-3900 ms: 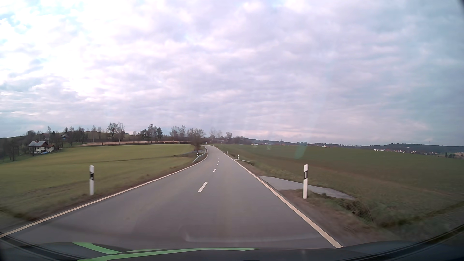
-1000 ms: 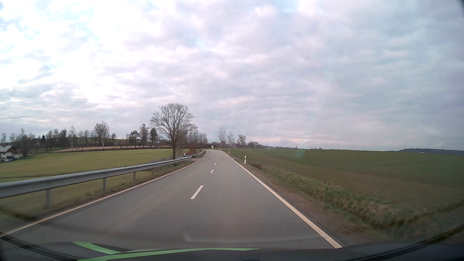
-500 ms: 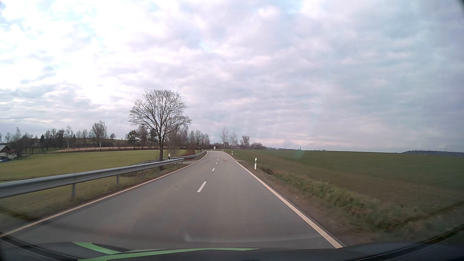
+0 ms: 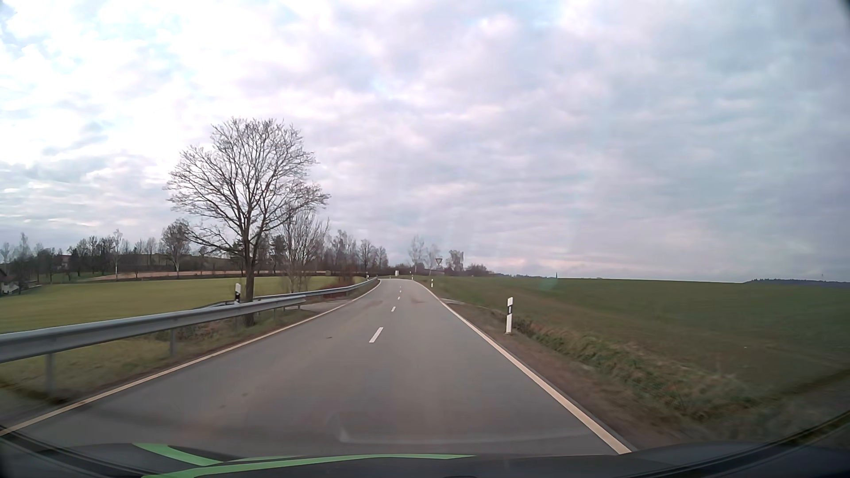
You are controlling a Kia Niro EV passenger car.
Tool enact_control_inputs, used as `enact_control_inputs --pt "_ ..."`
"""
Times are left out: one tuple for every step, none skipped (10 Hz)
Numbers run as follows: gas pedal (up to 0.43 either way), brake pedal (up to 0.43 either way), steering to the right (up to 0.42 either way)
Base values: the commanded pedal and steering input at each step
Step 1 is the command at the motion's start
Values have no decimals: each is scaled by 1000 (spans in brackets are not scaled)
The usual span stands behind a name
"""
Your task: Follow the waypoints while adhering to traffic rules and regulations
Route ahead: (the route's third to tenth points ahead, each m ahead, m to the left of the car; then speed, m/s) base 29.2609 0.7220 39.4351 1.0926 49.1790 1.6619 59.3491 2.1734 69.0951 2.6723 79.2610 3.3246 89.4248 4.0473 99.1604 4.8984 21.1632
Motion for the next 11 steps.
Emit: enact_control_inputs --pt "138 0 -2" --pt "138 0 -1" --pt "138 0 -1" --pt "138 0 -1" --pt "138 0 -1" --pt "138 0 -1" --pt "138 0 -1" --pt "130 0 -1" --pt "118 0 -1" --pt "67 0 -2" --pt "0 0 -2"
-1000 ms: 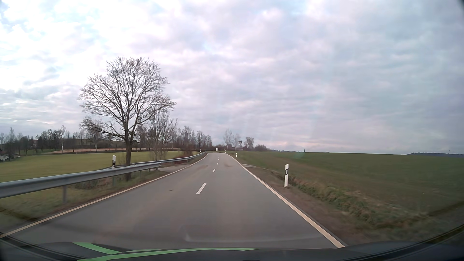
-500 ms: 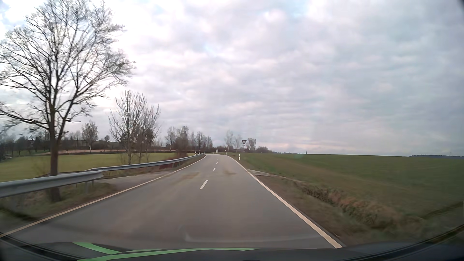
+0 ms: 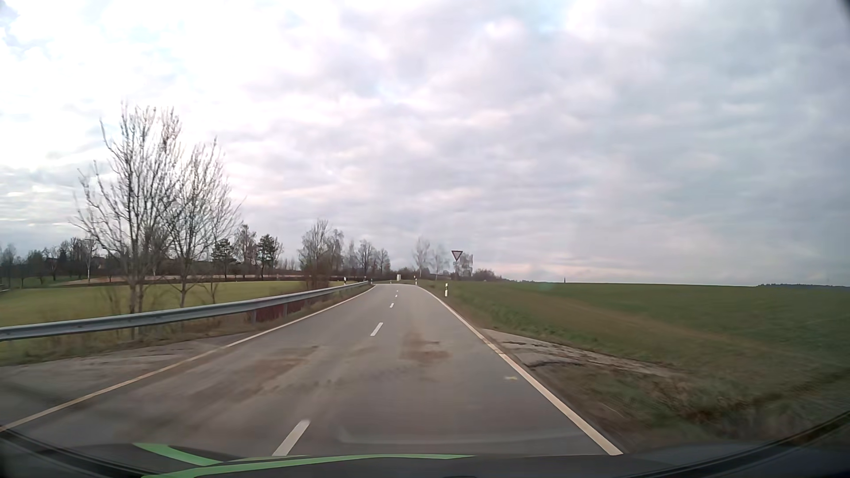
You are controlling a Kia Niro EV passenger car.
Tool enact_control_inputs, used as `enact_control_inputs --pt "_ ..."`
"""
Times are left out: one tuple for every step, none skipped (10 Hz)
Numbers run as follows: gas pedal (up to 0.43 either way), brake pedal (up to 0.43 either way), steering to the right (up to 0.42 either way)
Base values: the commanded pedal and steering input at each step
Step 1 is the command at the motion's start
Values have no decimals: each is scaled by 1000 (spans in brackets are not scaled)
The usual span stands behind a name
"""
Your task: Follow the waypoints while adhering to traffic rules and regulations
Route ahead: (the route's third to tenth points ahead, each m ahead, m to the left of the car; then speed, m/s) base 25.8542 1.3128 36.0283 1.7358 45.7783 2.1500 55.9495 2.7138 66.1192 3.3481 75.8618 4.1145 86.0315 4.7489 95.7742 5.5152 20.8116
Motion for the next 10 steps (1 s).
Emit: enact_control_inputs --pt "0 0 -2" --pt "0 0 -3" --pt "0 0 -3" --pt "0 0 -3" --pt "0 0 -3" --pt "0 0 -3" --pt "0 0 -2" --pt "0 0 -3" --pt "0 0 -3" --pt "0 0 -3"
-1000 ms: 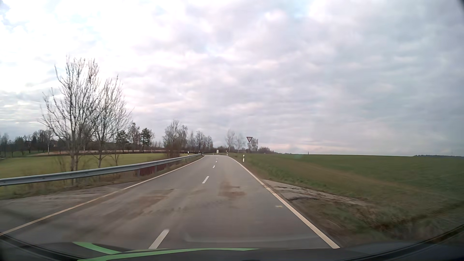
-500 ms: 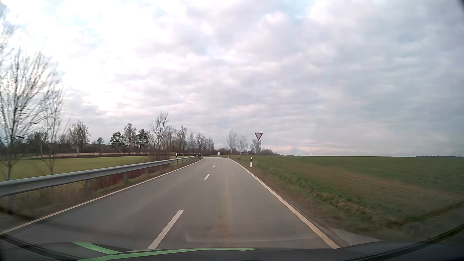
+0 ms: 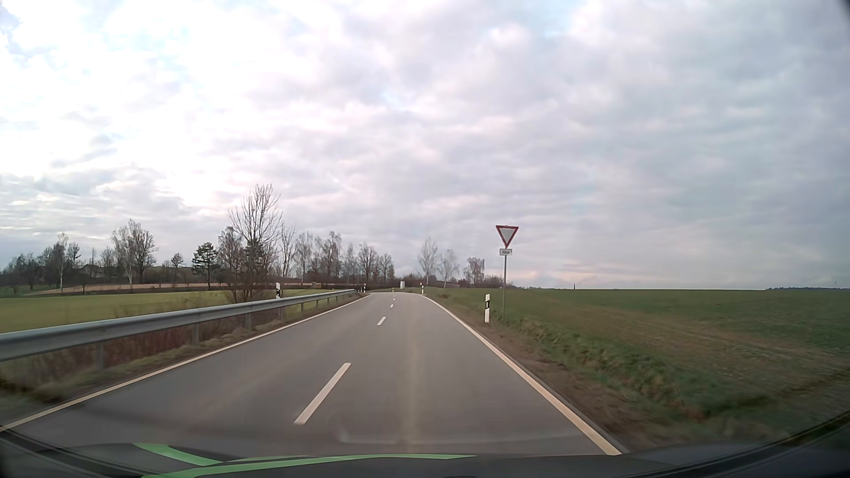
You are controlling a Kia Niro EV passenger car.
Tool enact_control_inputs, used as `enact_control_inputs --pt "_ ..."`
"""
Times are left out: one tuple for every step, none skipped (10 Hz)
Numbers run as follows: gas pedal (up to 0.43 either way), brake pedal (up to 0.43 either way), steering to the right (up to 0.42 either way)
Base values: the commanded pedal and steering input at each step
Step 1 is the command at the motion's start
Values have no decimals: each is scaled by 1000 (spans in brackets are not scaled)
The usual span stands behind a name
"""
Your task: Follow the waypoints while adhering to traffic rules and regulations
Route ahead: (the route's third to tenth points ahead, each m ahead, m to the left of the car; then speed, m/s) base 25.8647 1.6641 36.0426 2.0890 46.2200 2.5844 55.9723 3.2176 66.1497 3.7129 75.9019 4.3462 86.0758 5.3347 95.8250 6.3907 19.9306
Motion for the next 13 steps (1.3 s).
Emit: enact_control_inputs --pt "0 0 -3" --pt "0 0 -4" --pt "0 0 -4" --pt "0 0 -4" --pt "0 0 -4" --pt "0 0 -4" --pt "0 0 -4" --pt "0 0 -4" --pt "0 0 -4" --pt "0 0 -4" --pt "0 0 -4" --pt "0 0 -4" --pt "0 6 -4"
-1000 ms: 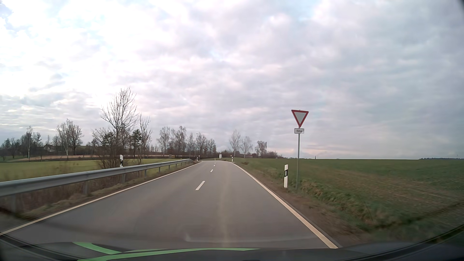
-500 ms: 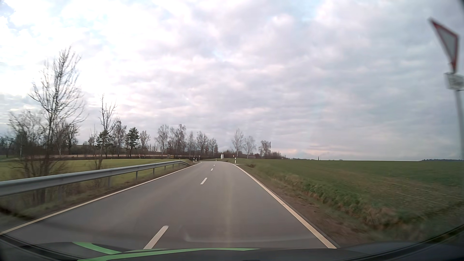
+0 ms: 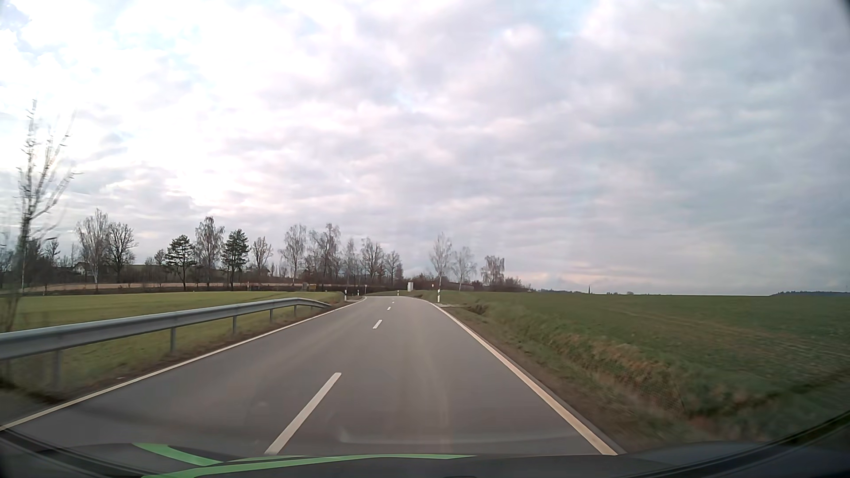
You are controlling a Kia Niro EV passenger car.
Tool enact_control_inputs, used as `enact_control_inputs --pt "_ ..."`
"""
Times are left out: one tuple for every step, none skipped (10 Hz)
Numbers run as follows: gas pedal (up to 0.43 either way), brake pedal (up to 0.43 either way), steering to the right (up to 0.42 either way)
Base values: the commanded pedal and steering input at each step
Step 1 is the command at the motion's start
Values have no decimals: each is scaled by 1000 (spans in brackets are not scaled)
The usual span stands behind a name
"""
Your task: Follow the waypoints while adhering to traffic rules and regulations
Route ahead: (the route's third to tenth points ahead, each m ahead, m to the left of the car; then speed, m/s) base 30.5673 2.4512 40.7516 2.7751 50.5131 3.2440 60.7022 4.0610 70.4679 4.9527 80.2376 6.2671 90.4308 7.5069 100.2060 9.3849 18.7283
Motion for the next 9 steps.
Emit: enact_control_inputs --pt "0 18 -4" --pt "0 30 -4" --pt "0 49 -4" --pt "0 61 -4" --pt "0 67 -4" --pt "0 79 -4" --pt "0 85 -4" --pt "0 85 -4" --pt "0 85 -4"
